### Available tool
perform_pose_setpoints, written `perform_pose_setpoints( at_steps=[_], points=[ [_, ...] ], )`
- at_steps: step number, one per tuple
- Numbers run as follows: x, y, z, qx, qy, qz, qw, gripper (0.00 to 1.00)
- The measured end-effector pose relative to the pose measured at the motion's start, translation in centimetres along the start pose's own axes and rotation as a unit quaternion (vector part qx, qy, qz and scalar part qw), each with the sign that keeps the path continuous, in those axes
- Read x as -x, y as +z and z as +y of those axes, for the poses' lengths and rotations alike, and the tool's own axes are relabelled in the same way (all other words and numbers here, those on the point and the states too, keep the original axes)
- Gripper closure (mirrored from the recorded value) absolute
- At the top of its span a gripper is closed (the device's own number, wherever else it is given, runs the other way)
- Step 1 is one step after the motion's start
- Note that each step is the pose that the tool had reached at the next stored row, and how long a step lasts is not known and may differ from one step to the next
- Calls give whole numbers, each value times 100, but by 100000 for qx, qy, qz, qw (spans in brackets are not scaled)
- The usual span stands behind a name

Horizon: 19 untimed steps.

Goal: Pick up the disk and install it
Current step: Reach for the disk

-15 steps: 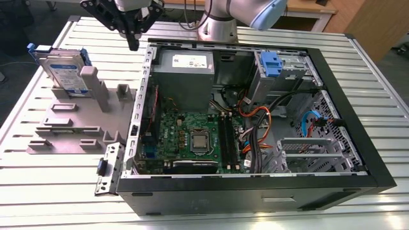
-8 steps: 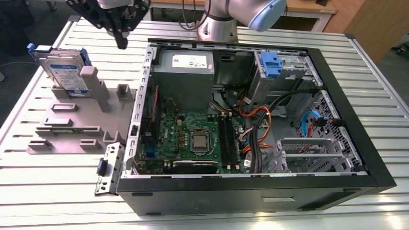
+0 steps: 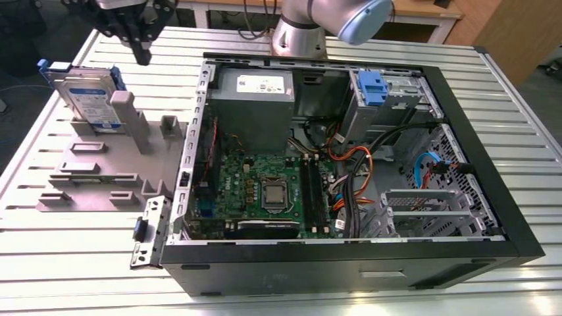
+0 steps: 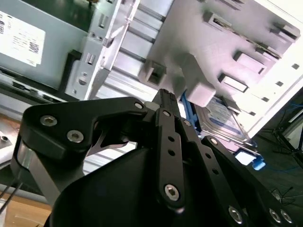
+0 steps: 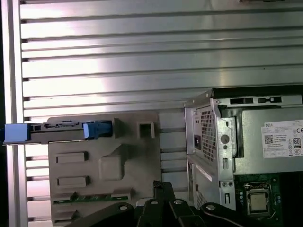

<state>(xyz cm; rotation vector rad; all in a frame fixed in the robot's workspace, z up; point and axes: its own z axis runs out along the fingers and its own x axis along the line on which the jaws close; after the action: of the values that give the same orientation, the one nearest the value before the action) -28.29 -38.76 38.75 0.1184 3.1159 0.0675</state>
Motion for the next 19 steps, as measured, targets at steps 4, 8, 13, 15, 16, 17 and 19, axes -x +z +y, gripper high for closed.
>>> perform_pose_setpoints(
  at_steps=[4,8,13,15,16,17,19],
  points=[
    [-158,9,16,-9,1,94,100000,89],
    [-287,23,47,-18,0,267,100000,89],
    [-479,36,61,-43,15,578,99998,89],
    [-573,43,62,-49,24,676,99998,89],
    [-618,47,64,-52,28,713,99997,89],
    [-664,51,67,-62,23,748,99997,89],
    [-753,65,80,-57,21,766,99997,89]
  ],
)
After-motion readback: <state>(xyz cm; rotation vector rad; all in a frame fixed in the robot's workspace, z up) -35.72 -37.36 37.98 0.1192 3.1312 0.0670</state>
